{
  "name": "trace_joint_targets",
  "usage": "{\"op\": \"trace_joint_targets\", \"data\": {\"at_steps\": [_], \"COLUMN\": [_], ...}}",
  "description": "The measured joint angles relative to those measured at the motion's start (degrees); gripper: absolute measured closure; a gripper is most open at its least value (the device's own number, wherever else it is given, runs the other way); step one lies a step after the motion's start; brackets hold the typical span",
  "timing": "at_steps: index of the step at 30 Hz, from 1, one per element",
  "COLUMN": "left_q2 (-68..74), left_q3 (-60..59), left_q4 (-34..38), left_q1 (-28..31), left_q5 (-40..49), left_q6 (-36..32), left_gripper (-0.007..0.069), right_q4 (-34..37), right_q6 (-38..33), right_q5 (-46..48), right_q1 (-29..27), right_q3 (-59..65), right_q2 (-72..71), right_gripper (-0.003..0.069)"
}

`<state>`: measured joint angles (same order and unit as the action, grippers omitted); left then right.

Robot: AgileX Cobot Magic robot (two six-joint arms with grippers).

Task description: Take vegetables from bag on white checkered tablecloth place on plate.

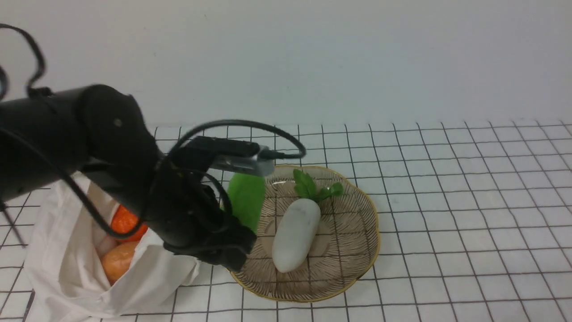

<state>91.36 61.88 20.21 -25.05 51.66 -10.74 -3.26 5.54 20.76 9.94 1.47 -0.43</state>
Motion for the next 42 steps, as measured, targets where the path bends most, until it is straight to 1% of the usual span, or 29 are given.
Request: {"op": "trace_joint_targets", "data": {"at_steps": [4, 6, 8, 10, 11, 12, 13, 14, 16, 19, 21, 22, 23, 24, 25, 26, 27, 29, 30, 33, 42], "left_q2": [5.6, 9.5, 12.1, 13.8, 14.4, 14.8, 15.2, 15.2, 15.6, 15.7, 15.6, 15.5, 15.0, 14.9, 14.3, 12.8, 11.3, 7.0, 5.2, -2.0, -21.6], "left_q3": [3.2, 5.9, 7.8, 9.0, 9.7, 10.0, 10.6, 10.7, 12.4, 15.5, 20.0, 20.4, 23.9, 24.2, 25.7, 27.7, 28.5, 29.1, 29.1, 29.2, 28.5], "left_q4": [-1.8, -3.5, -5.1, -6.1, -6.5, -6.7, -6.8, -6.9, -7.4, -8.8, -11.6, -11.9, -14.3, -14.6, -15.6, -17.0, -17.8, -18.8, -19.2, -19.6, -19.6], "left_q1": [-1.5, -1.8, -1.8, -1.8, -1.8, -1.8, -1.8, -1.8, -1.8, -1.8, -1.8, -1.8, -1.8, -1.8, -1.8, -1.8, -1.8, -1.8, -1.8, -1.8, -3.0], "left_q5": [-1.6, -2.3, -2.5, -2.5, -2.5, -2.5, -2.5, -2.4, -0.5, 3.8, 9.4, 9.9, 13.9, 14.3, 15.7, 16.9, 17.2, 17.7, 18.0, 18.9, 19.9], "left_q6": [1.4, 3.5, 6.5, 9.0, 10.1, 10.4, 10.7, 10.7, 11.3, 11.4, 11.7, 11.7, 12.4, 12.6, 12.9, 13.1, 13.1, 13.1, 13.2, 14.2, 15.0], "left_gripper": [0.0367, 0.0367, 0.0349, 0.0293, 0.0244, 0.0218, 0.0166, 0.0157, 0.0048, 0.0014, 0.0048, 0.0055, 0.0128, 0.014, 0.0193, 0.0306, 0.0395, 0.0542, 0.058, 0.0623, 0.0632], "right_q4": [0.0, 0.0, 0.0, 0.0, 0.0, 0.0, 0.0, 0.0, 0.0, 0.0, 0.0, 0.0, 0.0, 0.0, 0.0, 0.0, 0.0, 0.0, 0.0, 0.0, 0.0], "right_q6": [0.0, 0.0, 0.0, 0.0, 0.0, 0.0, 0.0, 0.0, 0.0, 0.0, 0.0, 0.0, 0.0, 0.0, 0.0, 0.0, 0.0, 0.0, 0.0, 0.0, 0.5], "right_q5": [0.0, 0.0, 0.0, 0.0, 0.0, 0.0, 0.0, 0.0, 0.0, 0.0, 0.0, 0.0, 0.0, 0.0, 0.0, 0.0, 0.0, 0.0, 0.0, 0.0, 0.0], "right_q1": [0.0, 0.0, 0.0, 0.0, 0.0, 0.0, 0.0, 0.0, 0.0, 0.0, 0.0, 0.0, 0.0, 0.0, 0.0, 0.0, 0.0, 0.0, 0.0, 0.0, 0.0], "right_q3": [0.0, 0.0, 0.0, 0.0, 0.0, 0.0, 0.0, 0.0, 0.0, 0.0, 0.0, 0.0, 0.0, 0.0, 0.0, 0.0, 0.0, 0.0, 0.0, 0.0, 0.0], "right_q2": [0.0, 0.0, 0.0, 0.0, 0.0, 0.0, 0.0, 0.0, 0.0, 0.0, 0.0, 0.0, 0.0, 0.0, 0.0, 0.0, 0.0, 0.0, 0.0, 0.0, 0.0], "right_gripper": [0.0673, 0.0673, 0.0673, 0.0673, 0.0673, 0.0673, 0.0673, 0.0673, 0.0673, 0.0673, 0.0673, 0.0673, 0.0673, 0.0673, 0.0673, 0.0673, 0.0673, 0.0673, 0.0673, 0.0673, 0.0673]}}
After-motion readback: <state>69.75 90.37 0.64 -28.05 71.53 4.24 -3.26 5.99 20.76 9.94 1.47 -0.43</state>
